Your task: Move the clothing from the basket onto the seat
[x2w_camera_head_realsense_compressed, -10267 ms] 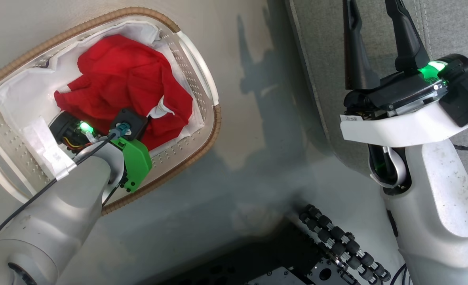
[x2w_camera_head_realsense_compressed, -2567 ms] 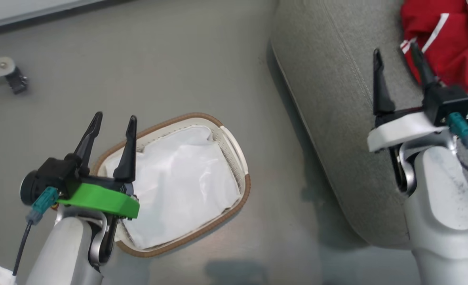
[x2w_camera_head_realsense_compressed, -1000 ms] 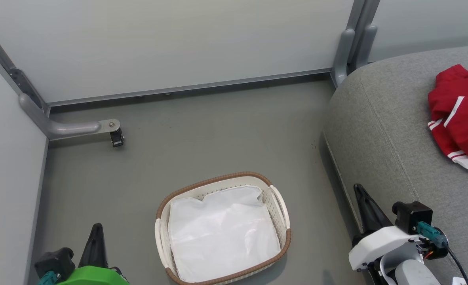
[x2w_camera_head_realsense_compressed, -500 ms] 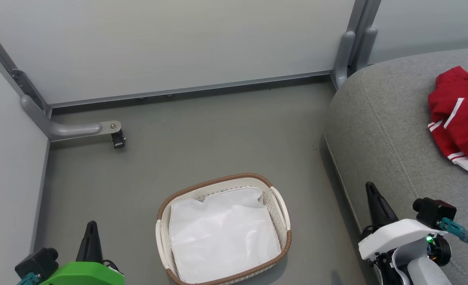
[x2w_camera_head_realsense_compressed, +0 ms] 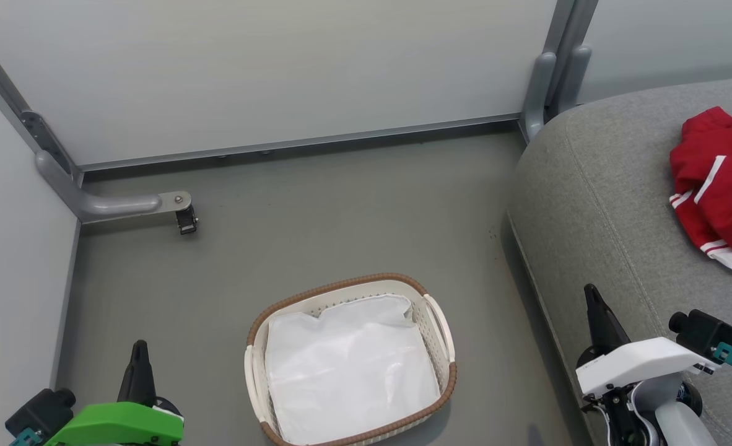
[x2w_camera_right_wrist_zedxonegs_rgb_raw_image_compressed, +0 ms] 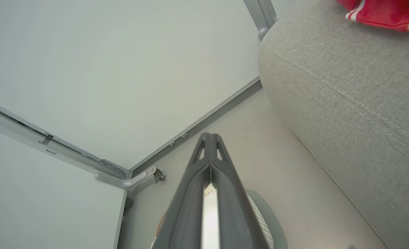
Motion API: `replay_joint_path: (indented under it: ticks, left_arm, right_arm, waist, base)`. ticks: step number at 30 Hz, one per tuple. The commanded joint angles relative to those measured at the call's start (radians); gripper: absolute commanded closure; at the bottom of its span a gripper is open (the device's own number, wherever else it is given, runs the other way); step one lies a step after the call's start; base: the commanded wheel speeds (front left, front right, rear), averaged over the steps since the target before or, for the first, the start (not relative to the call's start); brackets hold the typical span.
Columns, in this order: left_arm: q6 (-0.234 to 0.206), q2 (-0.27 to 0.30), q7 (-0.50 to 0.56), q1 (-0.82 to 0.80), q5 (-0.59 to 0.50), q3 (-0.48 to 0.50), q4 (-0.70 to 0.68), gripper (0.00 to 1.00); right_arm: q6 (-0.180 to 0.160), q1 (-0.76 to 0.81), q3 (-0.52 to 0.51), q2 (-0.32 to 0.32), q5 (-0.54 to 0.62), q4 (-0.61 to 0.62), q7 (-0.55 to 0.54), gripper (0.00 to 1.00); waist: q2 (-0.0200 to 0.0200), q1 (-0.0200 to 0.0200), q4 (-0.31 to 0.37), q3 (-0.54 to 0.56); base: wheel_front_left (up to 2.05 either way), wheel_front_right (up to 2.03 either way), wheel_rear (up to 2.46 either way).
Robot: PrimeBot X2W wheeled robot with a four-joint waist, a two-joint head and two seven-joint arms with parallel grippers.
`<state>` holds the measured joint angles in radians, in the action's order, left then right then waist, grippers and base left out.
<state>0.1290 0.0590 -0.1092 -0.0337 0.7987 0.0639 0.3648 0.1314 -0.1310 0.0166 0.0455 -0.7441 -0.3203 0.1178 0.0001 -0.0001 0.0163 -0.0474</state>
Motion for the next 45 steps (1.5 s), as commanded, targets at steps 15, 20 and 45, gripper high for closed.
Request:
replay_joint_path:
  ticks: [15, 20, 45]
  left_arm:
    - [0.001, 0.001, 0.054, -0.044, 0.199, 0.016, -0.04, 1.0]
    - [0.001, 0.0, 0.068, -0.047, 0.253, 0.019, -0.047, 1.0]
    - [0.002, -0.004, 0.138, -0.064, 0.502, 0.034, -0.081, 1.0]
  right_arm:
    - [-0.001, 0.005, -0.032, 0.009, -0.215, 0.031, -0.055, 1.0]
    - [-0.001, 0.006, -0.041, 0.009, -0.272, 0.035, -0.07, 1.0]
    - [-0.001, 0.015, -0.079, 0.011, -0.539, 0.055, -0.141, 1.0]
  waist:
    - [-0.0001, 0.0001, -0.003, 0.007]
    - [-0.0001, 0.0001, -0.004, 0.01]
    - [-0.0001, 0.0001, -0.008, 0.023]
  base:
    - [0.0, 0.0, 0.0]
    - [0.0, 0.0, 0.0]
    - [0.0, 0.0, 0.0]
